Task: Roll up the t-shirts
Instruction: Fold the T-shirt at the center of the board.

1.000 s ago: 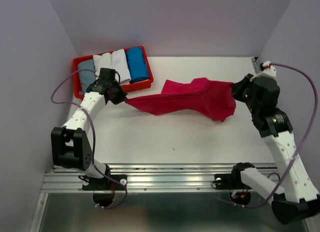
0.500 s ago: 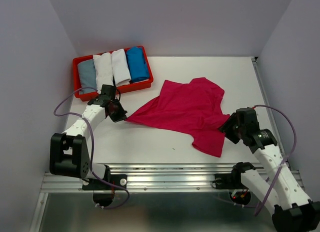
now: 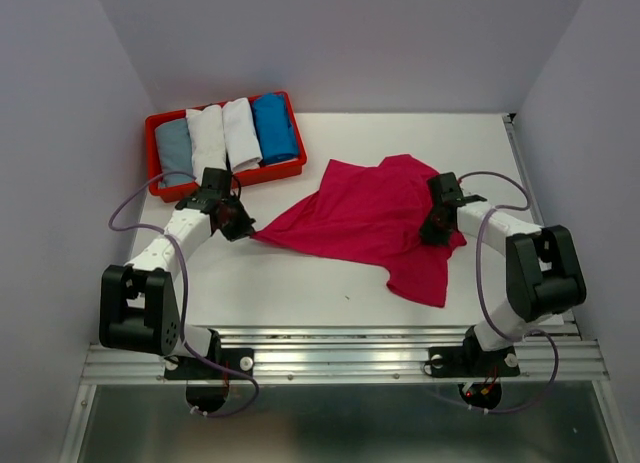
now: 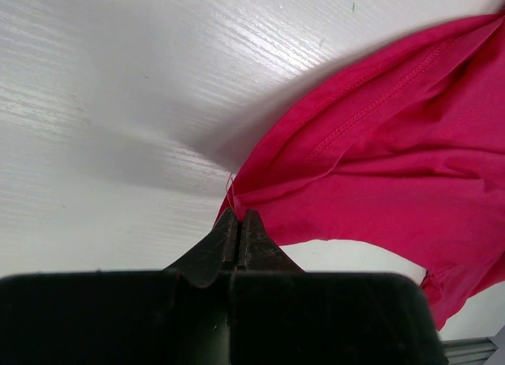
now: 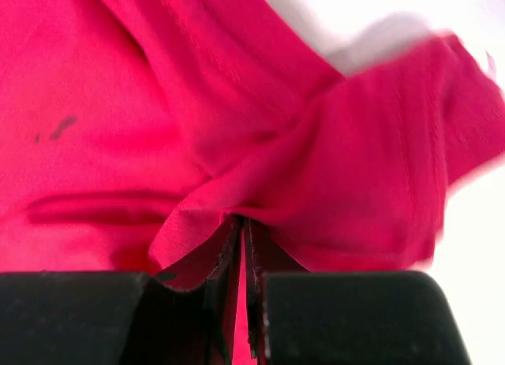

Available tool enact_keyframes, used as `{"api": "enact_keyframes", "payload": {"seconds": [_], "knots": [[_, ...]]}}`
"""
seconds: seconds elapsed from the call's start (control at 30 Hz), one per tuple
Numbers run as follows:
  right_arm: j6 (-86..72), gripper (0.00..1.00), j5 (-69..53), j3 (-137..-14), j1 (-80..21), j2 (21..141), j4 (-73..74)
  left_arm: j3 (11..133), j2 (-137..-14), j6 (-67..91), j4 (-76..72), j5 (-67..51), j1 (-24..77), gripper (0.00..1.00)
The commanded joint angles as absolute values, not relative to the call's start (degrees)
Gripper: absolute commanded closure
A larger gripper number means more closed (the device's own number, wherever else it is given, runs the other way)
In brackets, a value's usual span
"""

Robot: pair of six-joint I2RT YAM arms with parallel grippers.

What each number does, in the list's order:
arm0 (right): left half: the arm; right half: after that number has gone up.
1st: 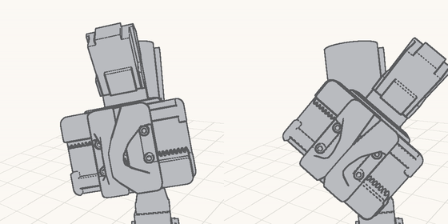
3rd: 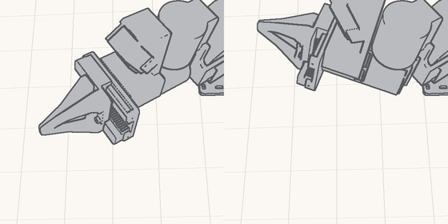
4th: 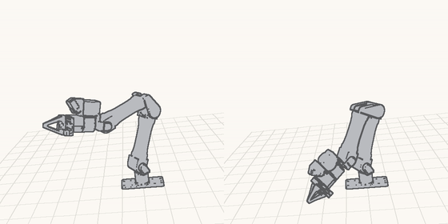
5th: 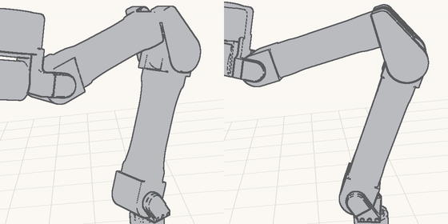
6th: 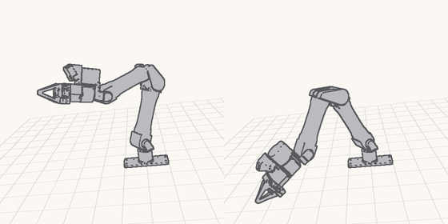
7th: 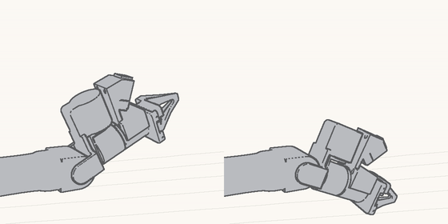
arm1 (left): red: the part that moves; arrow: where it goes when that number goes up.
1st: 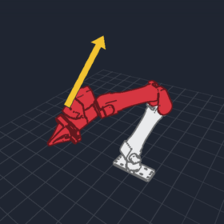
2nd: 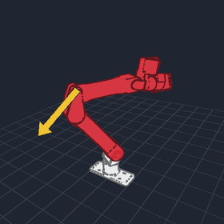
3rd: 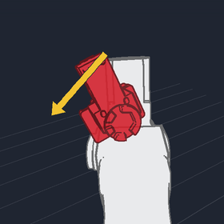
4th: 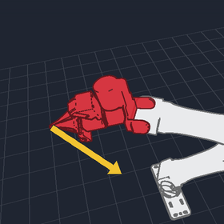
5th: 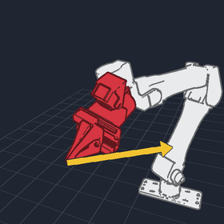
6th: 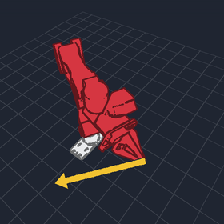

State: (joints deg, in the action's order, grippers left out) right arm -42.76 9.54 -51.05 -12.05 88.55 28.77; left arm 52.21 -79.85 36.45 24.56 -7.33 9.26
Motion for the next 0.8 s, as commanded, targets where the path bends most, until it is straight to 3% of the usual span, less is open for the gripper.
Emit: {"api": "enact_keyframes", "payload": {"seconds": [0.0,0.27,0.43,0.47,0.57,0.77], "knots": [[-39.5,0.89,14.1,-55.3,-11.8,92.5,23.0,52.1,-80.9,35.7,22.1,-7.7,9.1,1.0],[-35.3,0.89,15.8,-66.4,-8.6,106.4,21.4,59.8,-89.4,35.4,19.0,-8.8,9.1,1.0],[-33.4,0.84,8.2,-72.5,-8.6,102.5,23.0,65.5,-91.5,34.7,20.0,-8.1,9.1,1.0],[-33.5,0.8,7.5,-72.1,-8.6,100.7,23.3,65.7,-91.4,34.5,20.2,-7.9,9.1,1.0],[-34.4,0.5,7.0,-67.3,-8.6,88.8,24.8,65.6,-90.8,34.2,20.3,-8.0,9.1,1.0],[-36.7,0.31,11.1,-54.7,-8.6,75.3,31.2,63.7,-90.3,33.8,20.0,-9.0,9.1,1.0]]}}
